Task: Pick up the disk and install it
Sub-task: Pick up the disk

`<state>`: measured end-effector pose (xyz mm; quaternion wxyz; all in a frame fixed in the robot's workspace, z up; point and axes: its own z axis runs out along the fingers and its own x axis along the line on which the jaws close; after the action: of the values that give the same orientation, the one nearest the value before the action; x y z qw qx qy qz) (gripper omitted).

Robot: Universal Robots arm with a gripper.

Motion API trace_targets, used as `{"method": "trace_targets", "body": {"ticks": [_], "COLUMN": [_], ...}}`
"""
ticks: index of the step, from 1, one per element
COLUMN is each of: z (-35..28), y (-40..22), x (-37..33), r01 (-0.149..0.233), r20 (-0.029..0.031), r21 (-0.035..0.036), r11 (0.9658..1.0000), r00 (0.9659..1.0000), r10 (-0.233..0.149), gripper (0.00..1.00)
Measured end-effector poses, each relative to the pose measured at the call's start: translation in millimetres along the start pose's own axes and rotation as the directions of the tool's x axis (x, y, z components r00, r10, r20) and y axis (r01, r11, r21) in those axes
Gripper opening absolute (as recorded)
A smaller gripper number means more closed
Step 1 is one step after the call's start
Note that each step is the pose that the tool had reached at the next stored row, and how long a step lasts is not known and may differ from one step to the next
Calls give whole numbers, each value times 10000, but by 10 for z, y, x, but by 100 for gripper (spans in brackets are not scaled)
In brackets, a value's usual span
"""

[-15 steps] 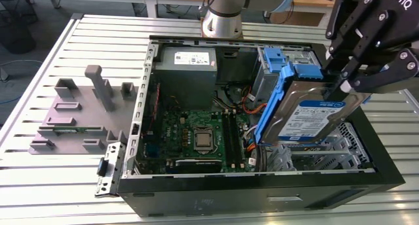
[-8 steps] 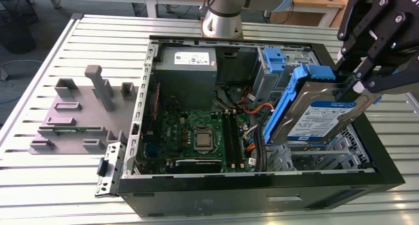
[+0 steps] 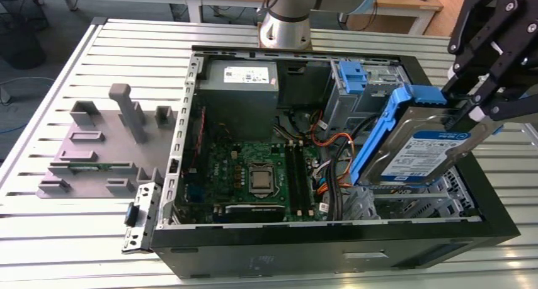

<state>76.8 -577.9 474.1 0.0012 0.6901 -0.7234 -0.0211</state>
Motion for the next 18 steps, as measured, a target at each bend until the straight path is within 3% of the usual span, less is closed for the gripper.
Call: {"method": "trace_targets", "body": {"ticks": [10,18], "z": [19,51], "y": [-244,-287], "x": [-14,-35], "r01": [2,110], "r20": [0,-4], "r21": [-31,-35], "r11": [10000,9999], "r00": [10000,9999], "r10": [-2,-110], "gripper": [35,35]}}
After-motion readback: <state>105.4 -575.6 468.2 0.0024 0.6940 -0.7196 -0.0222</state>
